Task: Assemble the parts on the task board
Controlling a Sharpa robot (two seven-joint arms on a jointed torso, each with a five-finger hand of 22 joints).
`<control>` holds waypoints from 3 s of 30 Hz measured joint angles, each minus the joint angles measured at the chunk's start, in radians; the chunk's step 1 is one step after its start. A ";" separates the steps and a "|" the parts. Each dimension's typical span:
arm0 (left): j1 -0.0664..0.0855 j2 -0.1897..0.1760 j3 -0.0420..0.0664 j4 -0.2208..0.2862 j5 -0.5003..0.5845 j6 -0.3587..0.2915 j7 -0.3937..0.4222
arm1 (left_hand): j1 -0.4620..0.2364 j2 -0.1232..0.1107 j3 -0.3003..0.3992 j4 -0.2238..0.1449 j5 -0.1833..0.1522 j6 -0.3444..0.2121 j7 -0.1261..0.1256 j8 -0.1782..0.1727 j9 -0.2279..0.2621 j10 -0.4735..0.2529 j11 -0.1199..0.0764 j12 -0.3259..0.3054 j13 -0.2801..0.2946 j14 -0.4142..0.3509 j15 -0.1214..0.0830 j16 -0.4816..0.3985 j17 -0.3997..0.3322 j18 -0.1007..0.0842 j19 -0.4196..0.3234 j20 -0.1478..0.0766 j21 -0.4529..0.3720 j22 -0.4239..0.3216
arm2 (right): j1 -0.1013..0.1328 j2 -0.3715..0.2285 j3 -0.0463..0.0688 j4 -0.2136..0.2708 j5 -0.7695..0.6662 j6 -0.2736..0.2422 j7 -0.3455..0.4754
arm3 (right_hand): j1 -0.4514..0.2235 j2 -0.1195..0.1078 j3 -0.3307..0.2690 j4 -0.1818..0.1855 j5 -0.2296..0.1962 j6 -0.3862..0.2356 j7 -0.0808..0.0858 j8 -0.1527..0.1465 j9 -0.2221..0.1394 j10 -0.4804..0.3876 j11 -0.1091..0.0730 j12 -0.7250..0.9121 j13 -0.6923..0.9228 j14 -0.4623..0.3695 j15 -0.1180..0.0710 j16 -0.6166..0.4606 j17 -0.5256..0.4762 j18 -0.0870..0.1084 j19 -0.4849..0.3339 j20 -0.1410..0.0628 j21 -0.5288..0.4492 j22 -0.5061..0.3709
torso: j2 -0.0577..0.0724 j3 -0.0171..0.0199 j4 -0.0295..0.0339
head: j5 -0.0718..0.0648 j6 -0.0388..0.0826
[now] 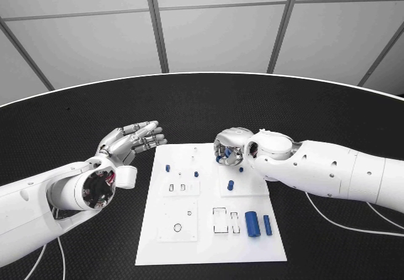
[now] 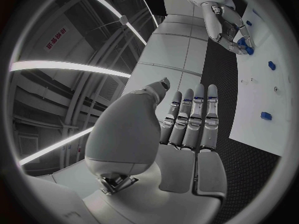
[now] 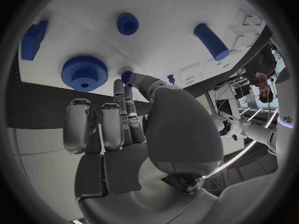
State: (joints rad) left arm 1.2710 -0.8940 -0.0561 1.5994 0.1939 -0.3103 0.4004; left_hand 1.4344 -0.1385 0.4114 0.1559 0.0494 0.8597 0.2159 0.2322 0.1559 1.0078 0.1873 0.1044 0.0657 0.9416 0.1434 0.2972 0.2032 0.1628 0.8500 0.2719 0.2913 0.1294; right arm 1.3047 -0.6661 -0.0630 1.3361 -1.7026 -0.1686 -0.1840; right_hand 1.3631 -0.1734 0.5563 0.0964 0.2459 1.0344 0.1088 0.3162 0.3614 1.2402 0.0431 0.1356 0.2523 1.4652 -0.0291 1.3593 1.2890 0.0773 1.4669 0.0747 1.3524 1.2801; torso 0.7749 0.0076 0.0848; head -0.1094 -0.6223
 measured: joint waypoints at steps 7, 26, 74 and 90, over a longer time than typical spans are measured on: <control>0.000 0.000 0.000 -0.004 0.000 -0.001 -0.001 | 0.000 0.000 0.000 0.000 0.000 0.000 0.000 0.000 0.000 0.000 0.000 0.000 0.000 0.000 0.000 0.000 0.000 0.000 0.000 0.000 0.000 0.000 | 0.000 -0.015 0.000 0.025 0.000 -0.023 -0.001 | -0.001 0.004 -0.003 -0.003 0.009 0.000 0.000 0.001 0.000 0.002 -0.002 0.000 0.001 0.000 0.000 0.002 0.001 0.000 -0.004 -0.004 0.002 0.005 | 0.000 -0.0010 0.0007 | -0.001 0.002; 0.002 -0.002 0.000 -0.003 0.000 -0.006 -0.002 | -0.003 -0.003 0.006 0.000 0.000 0.000 0.000 -0.006 -0.001 -0.004 0.004 -0.005 -0.001 -0.004 0.004 0.000 0.001 0.000 0.000 0.000 0.000 -0.001 | 0.018 0.038 0.006 -0.005 -0.037 -0.112 -0.029 | -0.001 0.003 0.001 -0.007 0.031 0.000 0.000 0.001 0.000 0.007 0.000 0.000 0.004 0.000 0.000 0.012 0.007 0.000 -0.004 -0.003 0.009 0.015 | 0.006 -0.0020 0.0088 | -0.002 0.007; 0.025 0.010 0.000 -0.004 0.000 -0.005 -0.006 | -0.003 -0.003 0.011 -0.006 0.000 0.000 0.000 -0.006 -0.002 -0.004 0.004 -0.009 0.000 -0.004 0.004 -0.004 0.000 0.000 0.000 0.000 0.003 -0.001 | 0.023 0.159 0.009 -0.129 -0.048 -0.118 -0.040 | -0.006 0.008 0.000 -0.008 0.030 -0.007 -0.007 0.013 0.000 0.007 0.000 0.000 0.004 0.000 0.000 0.012 0.009 0.000 -0.004 -0.003 0.013 0.017 | 0.028 -0.0066 0.0322 | -0.007 0.012; 0.027 0.010 0.000 -0.006 0.000 -0.004 -0.007 | -0.003 -0.003 0.011 -0.006 0.000 0.000 0.000 -0.006 -0.002 -0.004 0.004 -0.009 0.000 -0.004 0.004 -0.004 0.001 0.000 0.000 0.000 0.003 -0.001 | 0.023 0.169 0.009 -0.129 -0.048 -0.137 -0.065 | -0.020 0.006 0.000 -0.008 0.033 -0.009 0.003 0.019 0.000 0.007 0.000 -0.006 0.004 0.000 0.000 0.012 0.006 0.000 -0.004 -0.003 0.013 0.017 | 0.030 -0.0061 0.0329 | -0.006 0.009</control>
State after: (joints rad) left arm 1.2983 -0.8839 -0.0561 1.5936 0.1937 -0.3141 0.3931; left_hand 1.4311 -0.1418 0.4224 0.1503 0.0494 0.8597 0.2159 0.2257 0.1544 1.0040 0.1910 0.0956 0.0653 0.9380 0.1470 0.2933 0.2042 0.1626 0.8500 0.2719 0.2945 0.1281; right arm 1.3276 -0.4971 -0.0539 1.2069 -1.7507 -0.3053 -0.2492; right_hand 1.3429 -0.1678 0.5559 0.0884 0.2789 1.0250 0.1114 0.3349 0.3617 1.2471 0.0429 0.1294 0.2562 1.4651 -0.0288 1.3710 1.2949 0.0774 1.4632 0.0713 1.3649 1.2968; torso 0.8052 0.0014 0.1176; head -0.1154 -0.6137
